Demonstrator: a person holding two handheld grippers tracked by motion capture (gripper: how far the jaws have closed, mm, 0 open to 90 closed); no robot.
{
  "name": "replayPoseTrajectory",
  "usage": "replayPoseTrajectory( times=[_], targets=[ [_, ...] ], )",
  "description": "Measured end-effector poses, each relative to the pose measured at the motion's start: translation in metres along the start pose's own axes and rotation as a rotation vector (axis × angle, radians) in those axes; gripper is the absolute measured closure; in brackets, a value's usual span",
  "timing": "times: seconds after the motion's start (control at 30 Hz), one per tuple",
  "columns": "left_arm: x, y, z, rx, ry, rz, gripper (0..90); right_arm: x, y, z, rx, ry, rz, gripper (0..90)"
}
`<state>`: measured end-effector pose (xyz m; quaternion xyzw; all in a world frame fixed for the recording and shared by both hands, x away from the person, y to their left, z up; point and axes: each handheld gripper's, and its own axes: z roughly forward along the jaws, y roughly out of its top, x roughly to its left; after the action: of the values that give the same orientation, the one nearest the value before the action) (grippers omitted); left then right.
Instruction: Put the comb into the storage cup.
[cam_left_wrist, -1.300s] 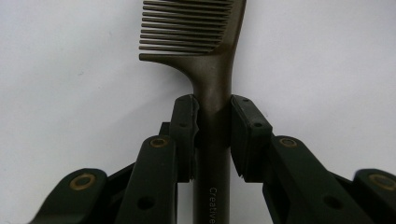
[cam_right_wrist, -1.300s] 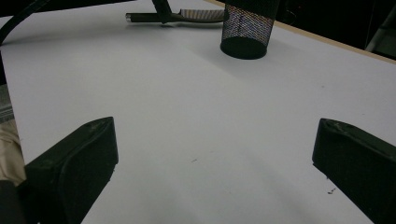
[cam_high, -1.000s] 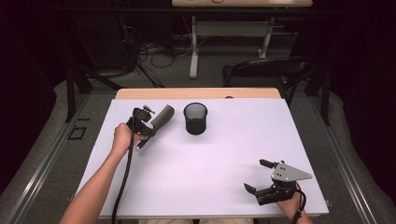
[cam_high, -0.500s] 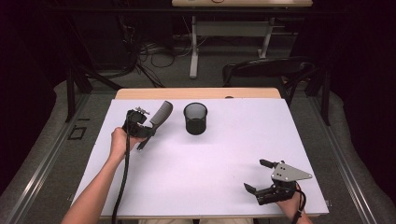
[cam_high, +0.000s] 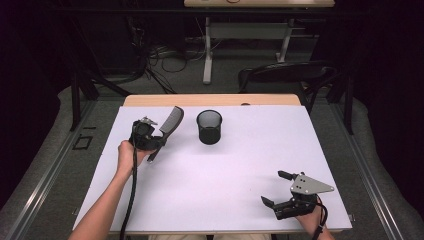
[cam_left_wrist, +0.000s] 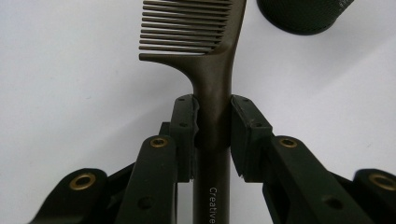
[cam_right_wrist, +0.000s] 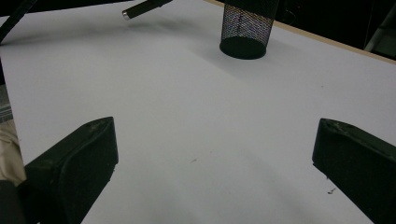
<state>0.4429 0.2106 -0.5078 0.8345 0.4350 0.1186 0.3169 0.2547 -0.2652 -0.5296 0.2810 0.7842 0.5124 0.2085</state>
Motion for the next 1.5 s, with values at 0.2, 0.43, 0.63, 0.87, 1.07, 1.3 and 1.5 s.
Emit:
replayPoseTrajectory(
  times=[0.2,0.43,0.63,0.87,1.07,1.3,1.5],
  targets=[
    [-0.003,-0.002,-0.004,-0.041,-0.001,0.005,72.5,0.000,0.000,0.000,0.002,-0.001,0.004,0.0],
    [-0.007,-0.005,-0.004,-0.098,0.015,0.007,72.5,0.000,0.000,0.000,0.002,-0.002,0.003,0.0],
    [-0.010,-0.007,-0.003,-0.136,0.019,0.001,72.5,0.000,0.000,0.000,0.001,-0.004,0.003,0.0],
    [-0.011,-0.007,-0.005,-0.167,0.026,0.004,72.5,-0.001,0.000,0.000,0.001,-0.005,0.002,0.0],
    [-0.013,-0.007,-0.008,-0.199,0.035,-0.001,72.6,-0.001,0.000,0.000,-0.001,-0.005,0.004,0.0],
    [-0.016,-0.005,-0.009,-0.221,0.044,0.005,72.5,-0.001,0.000,0.000,0.002,-0.006,0.005,0.0],
    [-0.019,-0.002,-0.012,-0.245,0.042,0.008,72.6,-0.001,0.000,0.000,0.002,-0.008,0.007,0.0]
  ],
)
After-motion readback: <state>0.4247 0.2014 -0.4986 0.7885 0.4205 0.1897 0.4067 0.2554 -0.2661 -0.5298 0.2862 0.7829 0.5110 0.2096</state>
